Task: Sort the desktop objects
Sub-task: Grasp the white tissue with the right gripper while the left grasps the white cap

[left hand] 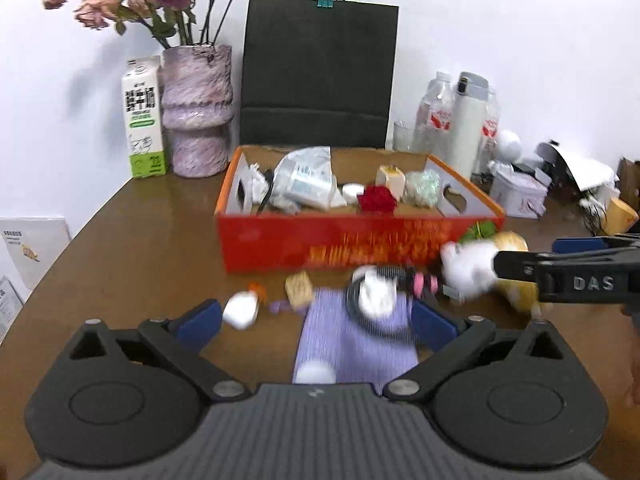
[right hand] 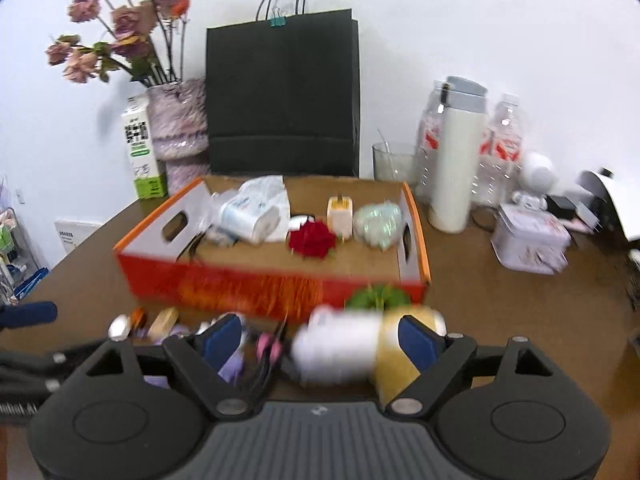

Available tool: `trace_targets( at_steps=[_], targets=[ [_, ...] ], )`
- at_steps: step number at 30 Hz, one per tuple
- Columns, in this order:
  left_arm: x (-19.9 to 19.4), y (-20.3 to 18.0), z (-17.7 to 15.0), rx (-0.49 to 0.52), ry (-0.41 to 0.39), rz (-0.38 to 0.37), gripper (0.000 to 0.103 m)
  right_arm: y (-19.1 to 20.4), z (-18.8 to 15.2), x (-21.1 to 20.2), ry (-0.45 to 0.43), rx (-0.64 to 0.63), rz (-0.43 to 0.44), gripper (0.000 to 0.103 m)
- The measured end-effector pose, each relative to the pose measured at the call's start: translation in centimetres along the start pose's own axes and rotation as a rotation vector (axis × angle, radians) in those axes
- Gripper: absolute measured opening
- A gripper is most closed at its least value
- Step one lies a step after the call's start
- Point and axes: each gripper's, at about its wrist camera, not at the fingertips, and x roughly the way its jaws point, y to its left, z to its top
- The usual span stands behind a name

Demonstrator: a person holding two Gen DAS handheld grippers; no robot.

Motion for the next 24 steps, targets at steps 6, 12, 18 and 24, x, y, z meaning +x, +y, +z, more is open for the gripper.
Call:
trace_targets(
  at_steps=[6, 12, 18, 24],
  targets=[
    [-5.0, 1.3, -5.8, -0.04, -0.019, 0.024, 0.103, 1.9, -7.5, -6.0, -0.065, 0.01, -0.006, 0.088],
    [-7.4, 1.4, -10.3, -0.056, -0.03, 0.015, 0.103, 3.2, -13.2, -10.2, -0.065, -0.015, 0.022, 0.089],
    [-7.4, 0.6, -11.1, -0.02, -0.018, 0.007, 0.103, 3.4, -15.1, -11.3, -0.051, -0.014, 0.018, 0.089],
    [-6.9, 0.8, -11.3, -0.042, 0.01, -0.001, 0.103, 3.5, -15.8, -10.6, -0.042, -0.02, 0.019, 0.089]
  ],
)
